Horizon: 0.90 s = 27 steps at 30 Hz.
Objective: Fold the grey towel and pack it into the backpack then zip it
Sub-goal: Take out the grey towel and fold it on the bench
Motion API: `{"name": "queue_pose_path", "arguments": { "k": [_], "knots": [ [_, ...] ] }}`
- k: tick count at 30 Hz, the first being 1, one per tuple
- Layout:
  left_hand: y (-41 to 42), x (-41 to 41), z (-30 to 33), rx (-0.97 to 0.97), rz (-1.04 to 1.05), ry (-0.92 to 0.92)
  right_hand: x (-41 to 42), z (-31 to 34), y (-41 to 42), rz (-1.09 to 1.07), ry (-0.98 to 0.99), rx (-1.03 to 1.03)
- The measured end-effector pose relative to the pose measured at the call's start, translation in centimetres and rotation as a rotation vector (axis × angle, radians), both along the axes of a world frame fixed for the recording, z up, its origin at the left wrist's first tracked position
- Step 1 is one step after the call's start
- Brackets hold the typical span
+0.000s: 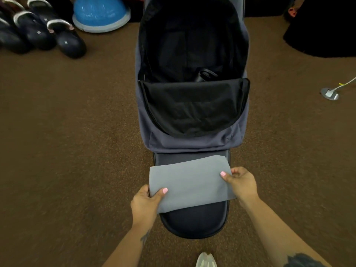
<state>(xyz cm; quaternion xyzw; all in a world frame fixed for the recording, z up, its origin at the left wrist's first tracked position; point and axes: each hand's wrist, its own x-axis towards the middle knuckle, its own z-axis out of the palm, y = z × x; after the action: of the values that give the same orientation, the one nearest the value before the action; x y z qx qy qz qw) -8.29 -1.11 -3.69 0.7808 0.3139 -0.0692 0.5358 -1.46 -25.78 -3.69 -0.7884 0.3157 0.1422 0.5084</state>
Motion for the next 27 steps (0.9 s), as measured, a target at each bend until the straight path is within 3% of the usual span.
{"name": "queue_pose_path", "arguments": {
  "k": [5,13,24,27],
  "knots": [
    [-0.3,-0.4,0.5,-0.028,0.023,-0.008,-1.4,0.4,0.8,0.009,0.012,-0.097],
    [-0.2,-0.7,0.2,0.160,-0.092,-0.018,-3.3,0.1,0.9,-0.043,-0.041,-0.094],
    [-0.2,-1.1,-0.1,0.118,0.048,0.028,-3.5,1.2,1.1,-0.043,-0.057,-0.120],
    [-0.1,-1.2,-0.2,0.089,0.103,0.072,-3.8,1.4,1.7,0.080,-0.129,-0.386]
  ]
}}
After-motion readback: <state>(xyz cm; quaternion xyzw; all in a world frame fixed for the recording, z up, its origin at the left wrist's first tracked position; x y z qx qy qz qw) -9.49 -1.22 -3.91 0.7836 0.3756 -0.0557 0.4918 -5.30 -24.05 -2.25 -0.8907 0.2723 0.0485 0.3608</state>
